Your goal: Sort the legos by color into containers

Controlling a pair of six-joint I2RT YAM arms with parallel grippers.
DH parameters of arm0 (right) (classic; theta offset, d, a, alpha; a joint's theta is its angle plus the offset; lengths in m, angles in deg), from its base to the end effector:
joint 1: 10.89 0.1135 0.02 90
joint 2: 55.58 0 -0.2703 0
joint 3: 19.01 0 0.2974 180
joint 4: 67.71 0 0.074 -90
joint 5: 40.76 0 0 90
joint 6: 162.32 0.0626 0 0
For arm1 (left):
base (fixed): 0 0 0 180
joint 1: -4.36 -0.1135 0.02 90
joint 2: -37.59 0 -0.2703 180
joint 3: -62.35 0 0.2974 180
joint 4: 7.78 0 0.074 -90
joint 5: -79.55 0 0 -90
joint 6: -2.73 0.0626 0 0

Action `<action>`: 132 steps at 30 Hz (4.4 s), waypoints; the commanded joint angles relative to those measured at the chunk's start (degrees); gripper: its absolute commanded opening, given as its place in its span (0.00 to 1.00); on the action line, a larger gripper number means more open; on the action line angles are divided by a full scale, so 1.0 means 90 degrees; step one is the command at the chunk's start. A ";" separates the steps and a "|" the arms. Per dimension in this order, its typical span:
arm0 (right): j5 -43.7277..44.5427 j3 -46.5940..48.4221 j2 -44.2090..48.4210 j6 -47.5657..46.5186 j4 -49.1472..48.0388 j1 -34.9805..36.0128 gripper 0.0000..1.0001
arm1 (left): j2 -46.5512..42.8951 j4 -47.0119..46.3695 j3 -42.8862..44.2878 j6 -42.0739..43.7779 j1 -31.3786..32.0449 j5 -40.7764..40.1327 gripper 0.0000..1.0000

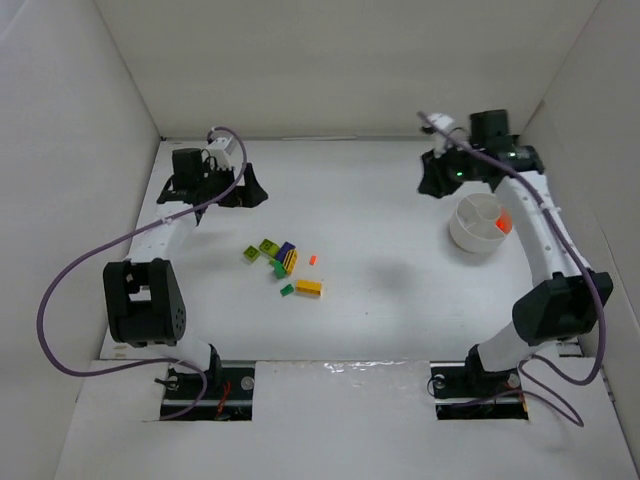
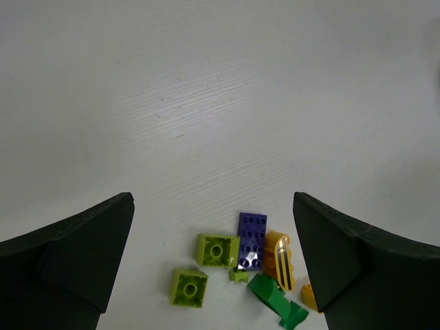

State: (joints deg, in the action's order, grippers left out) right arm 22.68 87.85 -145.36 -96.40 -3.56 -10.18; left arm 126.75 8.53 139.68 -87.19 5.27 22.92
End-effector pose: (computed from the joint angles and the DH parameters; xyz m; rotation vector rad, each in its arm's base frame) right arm 0.3914 0.0328 0.3760 -0.7021 2.2004 0.3484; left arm 0.4179 -0.0411 0.2632 0.3756 1.9922 -0.6067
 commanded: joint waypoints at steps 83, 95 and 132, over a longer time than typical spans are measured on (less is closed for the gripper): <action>0.1009 0.2008 -0.5084 -0.7853 0.1226 0.5136 0.11 | -0.2125 0.1259 -0.1059 0.1300 -0.2132 0.0687 1.00; -0.0105 0.1667 -0.2723 -0.5345 0.0954 0.4258 0.07 | -0.1793 0.0508 -0.0942 0.1183 -0.0855 -0.0004 1.00; 0.0490 -0.1732 0.0699 0.0536 -0.0962 -0.2657 0.06 | 0.0963 -0.0089 0.1558 0.0509 0.1530 -0.0709 1.00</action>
State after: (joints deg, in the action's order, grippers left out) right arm 23.22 72.17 -138.95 -94.56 -7.56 -33.28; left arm 137.48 9.75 154.06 -81.99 18.90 16.30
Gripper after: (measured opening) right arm 0.147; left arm 0.997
